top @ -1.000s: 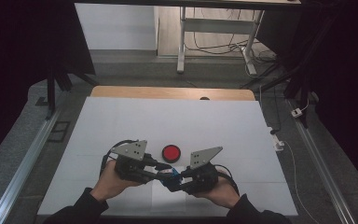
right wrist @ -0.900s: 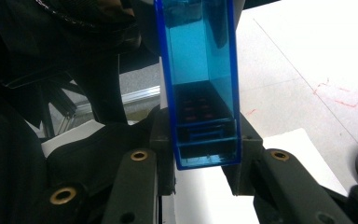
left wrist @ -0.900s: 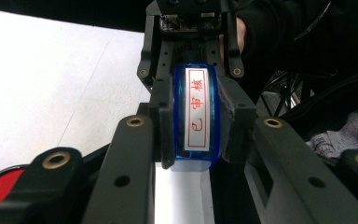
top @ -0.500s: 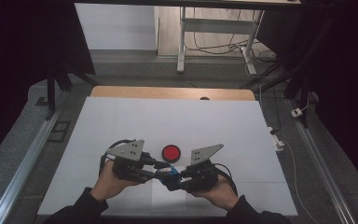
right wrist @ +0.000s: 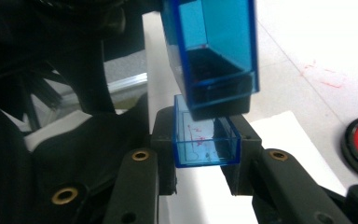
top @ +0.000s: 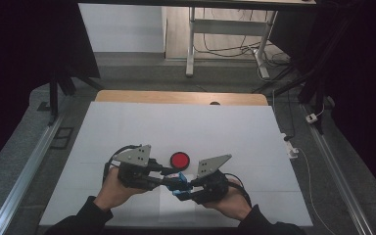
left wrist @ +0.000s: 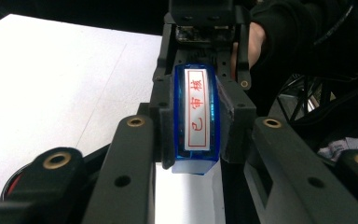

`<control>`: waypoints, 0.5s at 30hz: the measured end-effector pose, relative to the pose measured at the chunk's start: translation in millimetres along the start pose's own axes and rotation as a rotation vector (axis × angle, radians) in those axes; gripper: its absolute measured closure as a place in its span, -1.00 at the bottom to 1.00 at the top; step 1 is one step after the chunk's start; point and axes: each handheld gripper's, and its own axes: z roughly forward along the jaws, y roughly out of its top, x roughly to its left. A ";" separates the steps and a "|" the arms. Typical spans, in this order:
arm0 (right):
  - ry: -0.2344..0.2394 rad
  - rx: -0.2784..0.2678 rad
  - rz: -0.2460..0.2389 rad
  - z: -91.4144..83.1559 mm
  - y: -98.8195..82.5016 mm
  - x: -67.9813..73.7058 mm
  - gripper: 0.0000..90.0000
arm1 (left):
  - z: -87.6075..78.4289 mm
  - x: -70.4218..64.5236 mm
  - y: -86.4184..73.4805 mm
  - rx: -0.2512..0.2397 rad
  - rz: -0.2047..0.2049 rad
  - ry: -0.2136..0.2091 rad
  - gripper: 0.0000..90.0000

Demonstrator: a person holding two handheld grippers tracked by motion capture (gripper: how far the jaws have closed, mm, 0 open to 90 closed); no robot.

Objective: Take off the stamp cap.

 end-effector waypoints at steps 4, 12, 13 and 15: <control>-0.025 0.001 -0.002 -0.9 -0.5 1.7 0.54 | 0.9 -1.8 1.0 0.013 -0.005 0.022 0.57; -0.084 0.010 0.022 -5.7 -4.0 -0.7 0.54 | -0.3 -2.1 0.0 0.016 -0.019 0.078 0.57; -0.097 0.010 0.024 -7.5 -4.5 -0.3 0.54 | -0.5 -1.9 -0.1 0.017 -0.021 0.078 0.57; -0.109 0.016 0.005 -9.1 -5.2 0.7 0.53 | -0.3 -2.5 -0.5 0.017 -0.019 0.090 0.57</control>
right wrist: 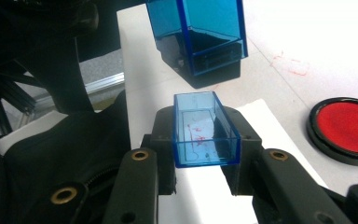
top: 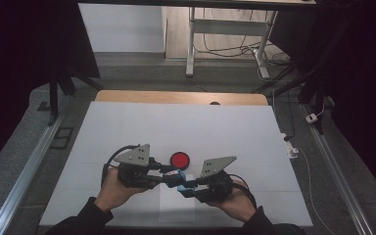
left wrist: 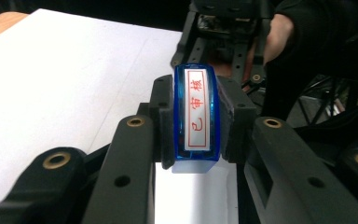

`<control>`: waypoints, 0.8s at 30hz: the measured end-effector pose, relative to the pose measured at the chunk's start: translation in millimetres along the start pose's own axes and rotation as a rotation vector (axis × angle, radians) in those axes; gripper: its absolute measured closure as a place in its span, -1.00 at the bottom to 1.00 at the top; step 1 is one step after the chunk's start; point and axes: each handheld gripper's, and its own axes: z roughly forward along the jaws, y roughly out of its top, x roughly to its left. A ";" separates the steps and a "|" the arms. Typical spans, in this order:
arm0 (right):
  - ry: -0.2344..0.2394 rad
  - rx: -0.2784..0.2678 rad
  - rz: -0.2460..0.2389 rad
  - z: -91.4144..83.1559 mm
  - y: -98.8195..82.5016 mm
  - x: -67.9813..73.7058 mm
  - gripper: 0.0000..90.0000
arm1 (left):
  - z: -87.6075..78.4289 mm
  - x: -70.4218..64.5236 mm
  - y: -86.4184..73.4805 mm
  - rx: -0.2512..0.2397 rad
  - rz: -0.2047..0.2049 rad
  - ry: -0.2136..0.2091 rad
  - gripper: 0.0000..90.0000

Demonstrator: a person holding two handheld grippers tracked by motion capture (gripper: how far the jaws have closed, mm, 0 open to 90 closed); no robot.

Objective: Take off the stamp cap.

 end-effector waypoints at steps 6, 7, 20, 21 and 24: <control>-0.042 0.010 -0.016 -2.6 -4.2 1.2 0.53 | 0.8 -0.2 -0.5 0.015 -0.011 0.044 0.57; -0.053 0.012 -0.012 -3.4 -5.1 1.4 0.53 | 0.6 0.4 -0.5 0.018 -0.018 0.049 0.57; -0.126 0.006 0.013 -17.3 -8.1 2.5 0.53 | -1.1 3.6 -3.0 0.018 -0.045 0.094 0.57; -0.132 0.004 0.027 -18.6 -8.5 3.0 0.53 | -1.3 3.8 -3.2 0.017 -0.049 0.094 0.57; -0.138 -0.007 0.023 -23.5 -9.3 4.7 0.53 | -1.5 3.9 -3.3 0.015 -0.051 0.099 0.57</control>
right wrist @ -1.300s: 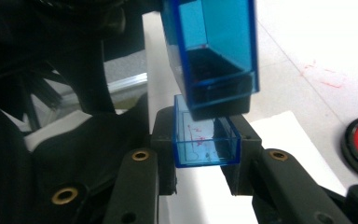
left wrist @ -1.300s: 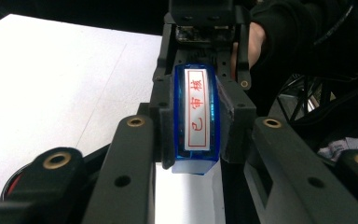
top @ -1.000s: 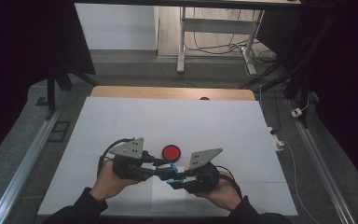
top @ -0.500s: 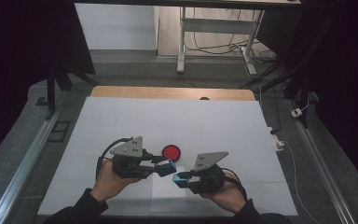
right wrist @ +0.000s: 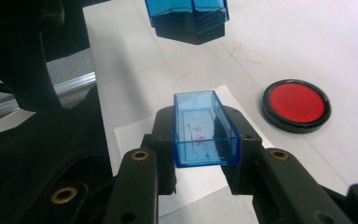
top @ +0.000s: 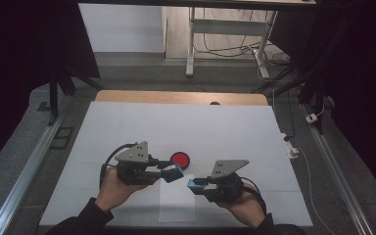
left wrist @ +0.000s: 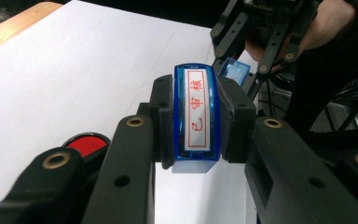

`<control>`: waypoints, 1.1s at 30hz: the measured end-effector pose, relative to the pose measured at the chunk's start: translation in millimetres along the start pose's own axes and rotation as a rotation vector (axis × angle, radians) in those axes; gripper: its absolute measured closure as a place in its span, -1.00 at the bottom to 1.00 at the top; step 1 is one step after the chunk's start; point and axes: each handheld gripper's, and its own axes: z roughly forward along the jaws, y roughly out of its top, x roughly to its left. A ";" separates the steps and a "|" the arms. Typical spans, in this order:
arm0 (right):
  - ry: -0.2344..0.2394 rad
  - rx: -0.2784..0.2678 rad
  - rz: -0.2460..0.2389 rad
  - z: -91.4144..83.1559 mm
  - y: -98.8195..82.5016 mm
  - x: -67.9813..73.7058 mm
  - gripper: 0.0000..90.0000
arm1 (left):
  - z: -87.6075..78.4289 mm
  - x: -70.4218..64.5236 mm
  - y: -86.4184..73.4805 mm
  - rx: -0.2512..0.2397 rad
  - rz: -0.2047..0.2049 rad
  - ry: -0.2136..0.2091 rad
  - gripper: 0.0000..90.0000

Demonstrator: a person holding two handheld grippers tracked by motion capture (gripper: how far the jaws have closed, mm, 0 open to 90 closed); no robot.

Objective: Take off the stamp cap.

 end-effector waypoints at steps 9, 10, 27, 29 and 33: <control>-0.057 -0.027 0.052 -19.0 -9.3 4.2 0.53 | 0.1 0.4 -0.4 0.005 -0.005 0.004 0.57; -0.070 -0.025 0.054 -22.0 -10.6 4.4 0.53 | 0.4 0.4 -0.5 0.007 -0.005 0.004 0.57; -0.265 -0.059 0.142 -74.9 -44.4 -5.5 0.53 | 1.6 0.8 -0.2 0.012 -0.008 0.004 0.57; -0.287 -0.061 0.160 -79.4 -49.6 -6.4 0.53 | 1.5 0.9 -0.1 0.011 -0.010 0.005 0.57; -0.332 -0.055 0.184 -88.0 -58.4 -7.1 0.53 | 1.3 1.3 0.2 0.011 -0.012 0.005 0.57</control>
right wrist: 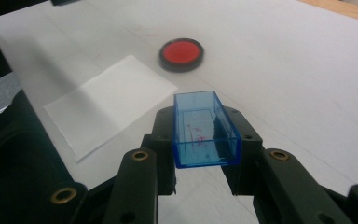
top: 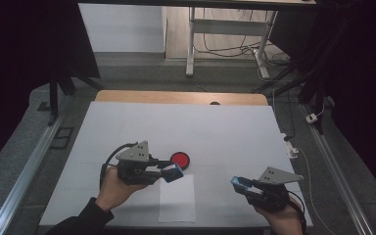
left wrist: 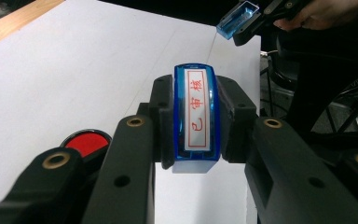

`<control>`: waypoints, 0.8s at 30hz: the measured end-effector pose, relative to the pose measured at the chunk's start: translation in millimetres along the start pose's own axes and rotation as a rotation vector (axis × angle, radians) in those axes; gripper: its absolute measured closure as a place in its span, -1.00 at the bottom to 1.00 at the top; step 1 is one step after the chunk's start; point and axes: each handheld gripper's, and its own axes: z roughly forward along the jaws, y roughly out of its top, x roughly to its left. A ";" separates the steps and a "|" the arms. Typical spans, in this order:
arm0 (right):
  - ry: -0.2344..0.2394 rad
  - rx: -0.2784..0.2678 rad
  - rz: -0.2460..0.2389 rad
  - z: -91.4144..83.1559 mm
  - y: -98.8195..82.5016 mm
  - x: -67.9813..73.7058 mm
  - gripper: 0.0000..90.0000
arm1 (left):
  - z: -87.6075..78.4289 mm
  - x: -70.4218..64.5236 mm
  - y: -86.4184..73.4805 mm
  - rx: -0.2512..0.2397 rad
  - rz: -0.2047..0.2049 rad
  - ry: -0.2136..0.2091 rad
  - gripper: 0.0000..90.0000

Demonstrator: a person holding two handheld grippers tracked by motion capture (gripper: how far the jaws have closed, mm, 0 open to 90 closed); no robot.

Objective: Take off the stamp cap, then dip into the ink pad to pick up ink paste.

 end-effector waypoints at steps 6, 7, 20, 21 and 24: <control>-0.033 0.000 0.051 -12.4 -14.4 -8.0 0.53 | -0.4 0.2 0.5 -0.001 -0.003 0.003 0.57; -0.037 0.005 0.052 -14.1 -16.3 -9.2 0.53 | -0.5 0.2 0.5 0.000 -0.002 0.005 0.57; -0.037 0.058 0.093 -15.7 -32.3 -14.5 0.53 | -1.9 1.7 1.1 0.000 -0.007 0.016 0.57; -0.036 0.057 0.093 -15.6 -32.2 -14.6 0.53 | -1.9 1.7 1.1 0.003 -0.008 0.018 0.57; -0.035 0.067 0.092 -14.5 -32.2 -15.1 0.53 | -1.7 3.0 0.9 0.010 -0.011 0.022 0.57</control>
